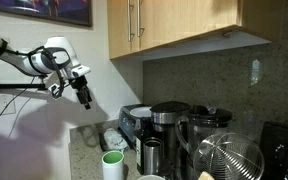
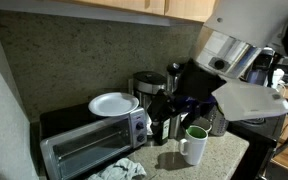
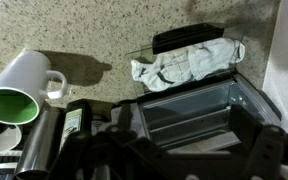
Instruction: Open the door of the toaster oven
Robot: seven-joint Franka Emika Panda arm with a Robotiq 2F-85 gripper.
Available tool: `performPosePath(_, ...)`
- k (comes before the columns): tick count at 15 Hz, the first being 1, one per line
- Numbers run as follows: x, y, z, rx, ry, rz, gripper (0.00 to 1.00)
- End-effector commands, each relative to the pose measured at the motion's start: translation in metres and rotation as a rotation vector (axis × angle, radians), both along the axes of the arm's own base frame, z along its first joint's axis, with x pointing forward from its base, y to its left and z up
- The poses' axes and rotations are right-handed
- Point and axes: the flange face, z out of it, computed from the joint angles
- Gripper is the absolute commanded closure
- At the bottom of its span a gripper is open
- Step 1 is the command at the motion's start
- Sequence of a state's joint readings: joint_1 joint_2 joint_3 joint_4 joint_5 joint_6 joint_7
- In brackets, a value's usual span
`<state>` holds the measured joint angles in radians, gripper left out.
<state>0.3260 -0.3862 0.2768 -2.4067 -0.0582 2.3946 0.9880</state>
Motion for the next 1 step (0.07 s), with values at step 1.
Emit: performPosePath(1,0.0002,0.0,0.0006,0.0,0.001,0.0,0.0)
